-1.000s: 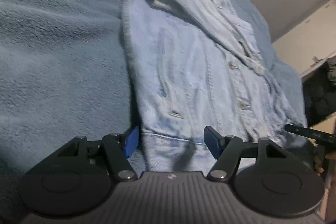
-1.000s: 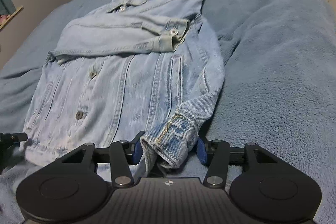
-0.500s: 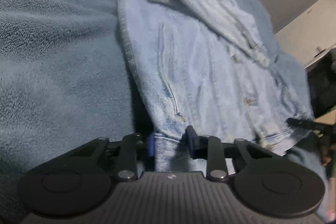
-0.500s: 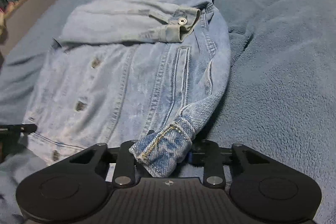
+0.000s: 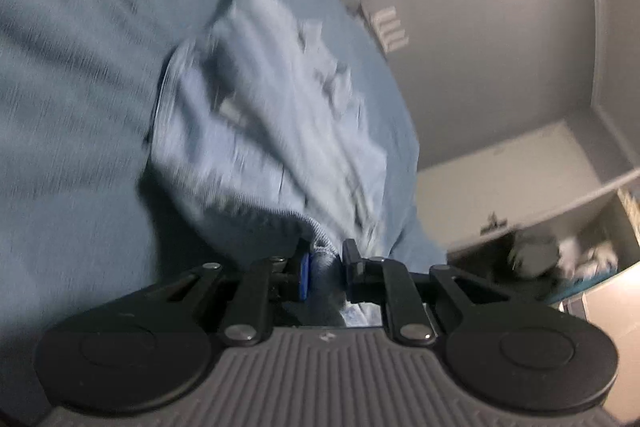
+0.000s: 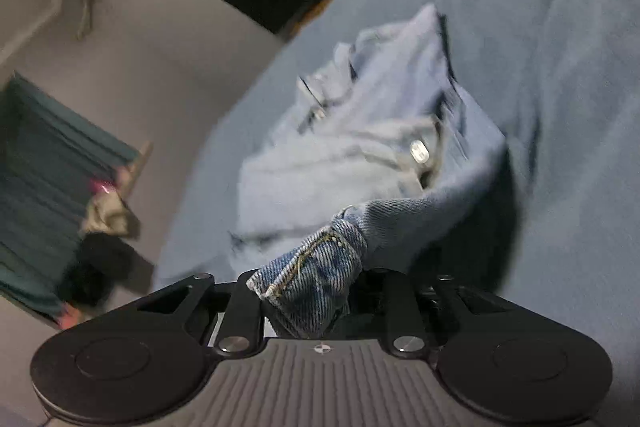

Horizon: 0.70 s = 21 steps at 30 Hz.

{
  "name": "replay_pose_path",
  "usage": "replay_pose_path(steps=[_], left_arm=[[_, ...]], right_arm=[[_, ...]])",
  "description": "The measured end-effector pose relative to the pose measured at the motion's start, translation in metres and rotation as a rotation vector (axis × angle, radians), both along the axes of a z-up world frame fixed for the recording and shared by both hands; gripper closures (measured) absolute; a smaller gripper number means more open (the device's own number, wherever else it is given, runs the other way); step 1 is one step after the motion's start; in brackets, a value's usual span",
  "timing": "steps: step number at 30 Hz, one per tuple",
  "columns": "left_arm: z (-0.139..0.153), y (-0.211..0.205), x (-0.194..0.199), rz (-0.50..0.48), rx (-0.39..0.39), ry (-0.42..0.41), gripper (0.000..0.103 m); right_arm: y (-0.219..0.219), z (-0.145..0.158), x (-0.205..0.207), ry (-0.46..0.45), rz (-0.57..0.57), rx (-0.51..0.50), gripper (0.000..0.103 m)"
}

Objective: Fold large clothes

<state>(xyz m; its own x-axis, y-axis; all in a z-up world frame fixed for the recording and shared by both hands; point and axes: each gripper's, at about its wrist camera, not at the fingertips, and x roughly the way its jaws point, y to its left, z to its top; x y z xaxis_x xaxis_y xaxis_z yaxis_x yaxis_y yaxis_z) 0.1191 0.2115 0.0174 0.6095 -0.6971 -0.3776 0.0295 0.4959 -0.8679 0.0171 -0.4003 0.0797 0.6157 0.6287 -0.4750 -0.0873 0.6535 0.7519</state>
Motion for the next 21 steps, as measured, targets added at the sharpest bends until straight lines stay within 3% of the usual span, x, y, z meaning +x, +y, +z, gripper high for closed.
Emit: replay_pose_path(steps=[4, 7, 12, 16, 18, 21], left_arm=[[0.021, 0.005, 0.042, 0.075, -0.023, -0.045, 0.092], [0.035, 0.011, 0.081, 0.130, -0.021, -0.062, 0.092], [0.045, 0.008, 0.155, 0.194, 0.032, -0.060, 0.092], [0.037, 0.006, 0.211, 0.254, 0.101, -0.028, 0.092], [0.023, 0.009, 0.230, 0.277, 0.127, 0.008, 0.091], [0.001, 0.011, 0.251, 0.285, 0.104, 0.117, 0.081]], right_arm=[[-0.008, 0.018, 0.052, -0.039, -0.052, 0.079, 0.080], [-0.005, 0.027, 0.099, -0.056, -0.094, 0.069, 0.080], [0.008, 0.029, 0.191, -0.047, -0.171, 0.053, 0.080], [0.018, 0.019, 0.249, -0.049, -0.244, -0.003, 0.079], [0.019, 0.006, 0.271, -0.048, -0.284, -0.025, 0.074], [0.020, -0.022, 0.293, 0.005, -0.357, -0.047, 0.055]])
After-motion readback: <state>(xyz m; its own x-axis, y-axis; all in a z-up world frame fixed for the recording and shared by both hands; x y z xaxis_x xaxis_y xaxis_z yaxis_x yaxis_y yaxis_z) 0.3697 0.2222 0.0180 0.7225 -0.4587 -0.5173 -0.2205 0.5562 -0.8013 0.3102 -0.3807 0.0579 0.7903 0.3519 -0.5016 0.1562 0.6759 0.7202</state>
